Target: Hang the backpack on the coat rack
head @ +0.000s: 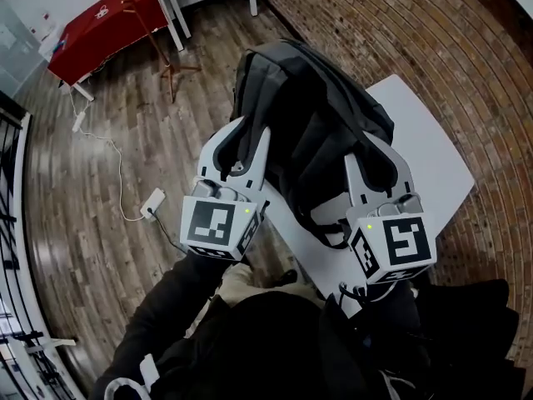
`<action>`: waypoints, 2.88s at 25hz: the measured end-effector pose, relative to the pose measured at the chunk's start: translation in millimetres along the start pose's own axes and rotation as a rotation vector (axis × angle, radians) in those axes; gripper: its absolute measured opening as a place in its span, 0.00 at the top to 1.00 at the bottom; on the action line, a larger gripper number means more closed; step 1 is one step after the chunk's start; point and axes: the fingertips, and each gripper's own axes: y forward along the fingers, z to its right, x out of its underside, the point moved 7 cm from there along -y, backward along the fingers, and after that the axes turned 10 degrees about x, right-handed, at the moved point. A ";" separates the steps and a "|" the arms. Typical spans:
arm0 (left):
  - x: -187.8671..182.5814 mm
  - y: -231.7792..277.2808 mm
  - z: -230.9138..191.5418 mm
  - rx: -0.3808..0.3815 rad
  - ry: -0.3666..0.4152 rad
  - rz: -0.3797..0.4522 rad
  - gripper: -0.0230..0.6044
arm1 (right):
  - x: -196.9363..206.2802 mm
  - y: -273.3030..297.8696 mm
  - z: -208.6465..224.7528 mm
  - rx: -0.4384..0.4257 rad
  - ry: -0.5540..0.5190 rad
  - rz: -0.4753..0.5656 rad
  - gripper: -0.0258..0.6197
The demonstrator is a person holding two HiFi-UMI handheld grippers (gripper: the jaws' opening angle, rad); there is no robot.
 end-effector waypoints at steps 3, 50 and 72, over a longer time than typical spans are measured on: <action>-8.9 -13.1 -18.0 -0.042 0.045 0.049 0.61 | -3.4 8.0 -22.9 -0.017 -0.023 0.006 0.87; -14.9 -69.3 -311.2 -0.271 0.285 -0.141 0.90 | -51.2 167.8 -279.6 -0.220 -0.044 0.112 0.87; -4.6 67.6 -438.4 -0.353 0.315 -0.156 0.90 | -70.7 360.0 -248.3 -0.312 -0.006 0.184 0.87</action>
